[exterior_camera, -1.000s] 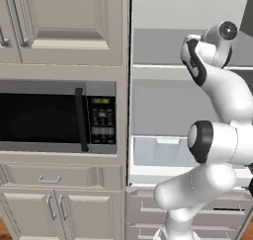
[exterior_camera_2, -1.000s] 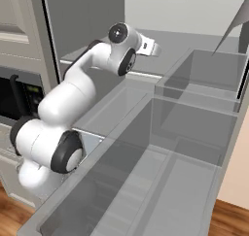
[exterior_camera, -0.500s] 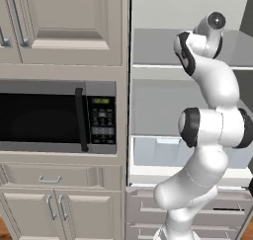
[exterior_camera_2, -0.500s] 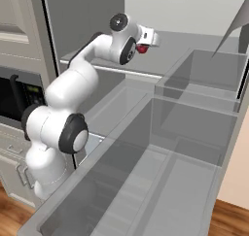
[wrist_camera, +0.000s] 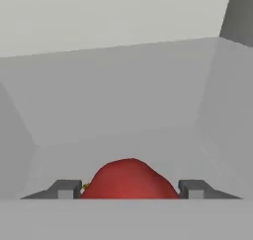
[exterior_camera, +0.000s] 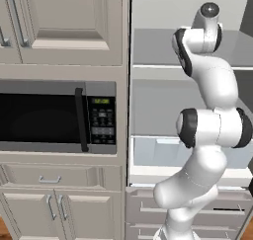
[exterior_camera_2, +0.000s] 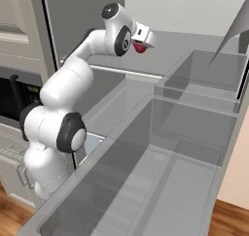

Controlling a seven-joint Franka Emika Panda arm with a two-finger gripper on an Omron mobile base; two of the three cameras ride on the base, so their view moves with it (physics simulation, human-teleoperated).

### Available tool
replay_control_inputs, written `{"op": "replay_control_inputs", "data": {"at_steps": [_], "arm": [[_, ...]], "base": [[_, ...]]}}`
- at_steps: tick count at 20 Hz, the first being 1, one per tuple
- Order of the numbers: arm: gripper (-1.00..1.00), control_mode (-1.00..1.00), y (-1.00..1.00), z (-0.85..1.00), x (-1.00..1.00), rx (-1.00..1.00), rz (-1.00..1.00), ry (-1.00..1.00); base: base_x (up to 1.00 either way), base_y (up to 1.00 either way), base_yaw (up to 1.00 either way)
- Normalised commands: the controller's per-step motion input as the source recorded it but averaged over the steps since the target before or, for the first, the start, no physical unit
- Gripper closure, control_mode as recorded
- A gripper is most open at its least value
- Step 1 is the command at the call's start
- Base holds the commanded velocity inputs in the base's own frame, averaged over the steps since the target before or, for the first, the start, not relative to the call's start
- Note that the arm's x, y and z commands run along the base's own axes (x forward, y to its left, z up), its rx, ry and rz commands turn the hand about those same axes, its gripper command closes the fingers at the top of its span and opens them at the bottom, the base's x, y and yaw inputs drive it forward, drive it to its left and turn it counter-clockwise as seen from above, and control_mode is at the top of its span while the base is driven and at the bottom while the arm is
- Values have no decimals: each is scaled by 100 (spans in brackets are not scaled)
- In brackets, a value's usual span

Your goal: Place the cold items (bell pepper and kiwi) from the fridge in one tupperware on the dining counter. Place the warm items (hot dog and kebab skewer) in the stove area in another tupperware.

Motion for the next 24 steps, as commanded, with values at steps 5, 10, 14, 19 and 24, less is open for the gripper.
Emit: {"op": "replay_control_inputs", "data": {"at_steps": [5, 10, 14, 19, 24], "arm": [[100, -100, -4, -15, -100, 37, -3, -30], [100, -100, 15, 6, -100, -8, 15, -2], [100, -100, 31, 20, -100, -17, 17, 1], [100, -100, 37, 1, -100, -18, 15, 1], [100, -100, 48, -11, -100, -23, 16, 1]], "base": [[0, 0, 0], [0, 0, 0], [0, 0, 0], [0, 0, 0], [0, 0, 0]]}}
